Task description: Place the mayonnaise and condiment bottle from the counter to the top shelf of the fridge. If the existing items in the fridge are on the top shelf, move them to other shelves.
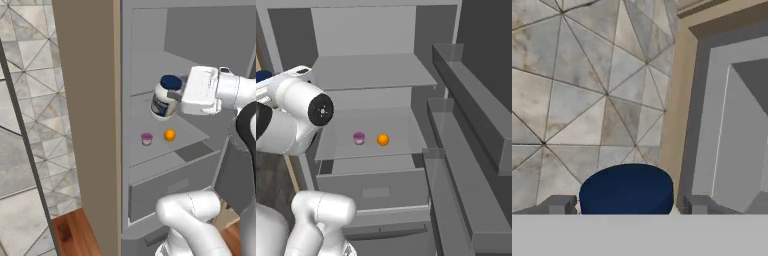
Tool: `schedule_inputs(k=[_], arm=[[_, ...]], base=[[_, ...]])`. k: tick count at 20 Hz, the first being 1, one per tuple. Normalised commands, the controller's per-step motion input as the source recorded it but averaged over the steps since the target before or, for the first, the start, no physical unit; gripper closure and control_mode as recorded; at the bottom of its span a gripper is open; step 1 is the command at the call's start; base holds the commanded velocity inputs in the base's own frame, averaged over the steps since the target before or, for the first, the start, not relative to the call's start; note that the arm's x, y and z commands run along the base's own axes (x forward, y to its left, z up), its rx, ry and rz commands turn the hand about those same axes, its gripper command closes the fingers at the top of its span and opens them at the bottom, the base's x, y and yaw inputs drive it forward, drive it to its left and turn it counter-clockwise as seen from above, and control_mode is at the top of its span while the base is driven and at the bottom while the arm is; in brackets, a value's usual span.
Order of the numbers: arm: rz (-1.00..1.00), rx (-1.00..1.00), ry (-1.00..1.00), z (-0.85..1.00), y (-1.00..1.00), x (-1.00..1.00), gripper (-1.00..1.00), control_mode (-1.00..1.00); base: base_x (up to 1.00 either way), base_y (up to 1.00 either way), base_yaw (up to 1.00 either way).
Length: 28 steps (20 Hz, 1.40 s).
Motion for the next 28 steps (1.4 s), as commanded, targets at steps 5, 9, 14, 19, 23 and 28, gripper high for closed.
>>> schedule_inputs(k=[5, 9, 14, 19, 23, 28], arm=[[-0.27, 0.07, -0.01, 0.28, -0.37, 1.00, 1.00, -1.00], [-0.21, 0.01, 0.00, 0.11, -0.33, 1.00, 1.00, -1.00], [-0.03, 0.00, 0.10, 0.00, -0.04, 1.00, 1.00, -1.00], [0.00, 0.00, 0.09, 0.00, -0.02, 0.98, 1.00, -1.00], [0.00, 0.00, 0.05, -0.03, -0.11, 0.82, 1.00, -1.00], [0.00, 0.00, 0.00, -0.28, -0.01, 0.70, 1.00, -1.00]], base=[[0.00, 0.00, 0.00], [0.00, 0.00, 0.00], [0.00, 0.00, 0.00], [0.00, 0.00, 0.00], [0.00, 0.00, 0.00], [0.00, 0.00, 0.00]])
